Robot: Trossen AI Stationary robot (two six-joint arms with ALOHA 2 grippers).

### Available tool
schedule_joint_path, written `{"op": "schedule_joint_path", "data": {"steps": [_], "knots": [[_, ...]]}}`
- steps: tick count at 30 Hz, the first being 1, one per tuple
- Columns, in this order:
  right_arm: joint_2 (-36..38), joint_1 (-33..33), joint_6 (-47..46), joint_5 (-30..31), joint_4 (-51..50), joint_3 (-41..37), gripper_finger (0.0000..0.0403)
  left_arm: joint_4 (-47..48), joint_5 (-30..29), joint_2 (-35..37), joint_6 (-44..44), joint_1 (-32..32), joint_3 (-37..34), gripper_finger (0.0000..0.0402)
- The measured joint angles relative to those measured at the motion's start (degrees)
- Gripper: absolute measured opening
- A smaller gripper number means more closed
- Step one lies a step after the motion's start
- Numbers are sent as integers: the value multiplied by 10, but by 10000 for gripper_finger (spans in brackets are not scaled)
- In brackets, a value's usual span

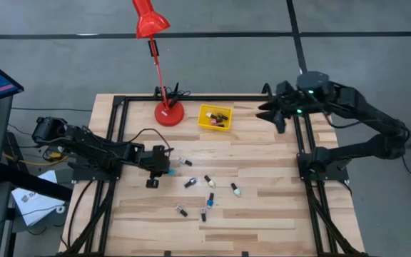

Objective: Pick & Place Nail Polish
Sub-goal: Put the blue nail polish bottle into the yellow bin

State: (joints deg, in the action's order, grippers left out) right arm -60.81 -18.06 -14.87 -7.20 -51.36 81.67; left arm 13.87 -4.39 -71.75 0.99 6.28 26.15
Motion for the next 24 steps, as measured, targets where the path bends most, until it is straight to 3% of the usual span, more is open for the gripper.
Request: {"op": "schedule_joint_path", "data": {"steps": [5,12,16,24], "knots": [[-60,2,-19,1,46,0,175,-17,-56,0,0,0,39,53],[-147,32,-32,2,141,0,175,-90,-207,1,2,-11,111,53],[-190,48,-47,0,188,0,175,-121,-213,1,10,-32,157,53],[-252,72,-93,-2,224,0,175,-127,-213,1,117,-57,216,53]]}}
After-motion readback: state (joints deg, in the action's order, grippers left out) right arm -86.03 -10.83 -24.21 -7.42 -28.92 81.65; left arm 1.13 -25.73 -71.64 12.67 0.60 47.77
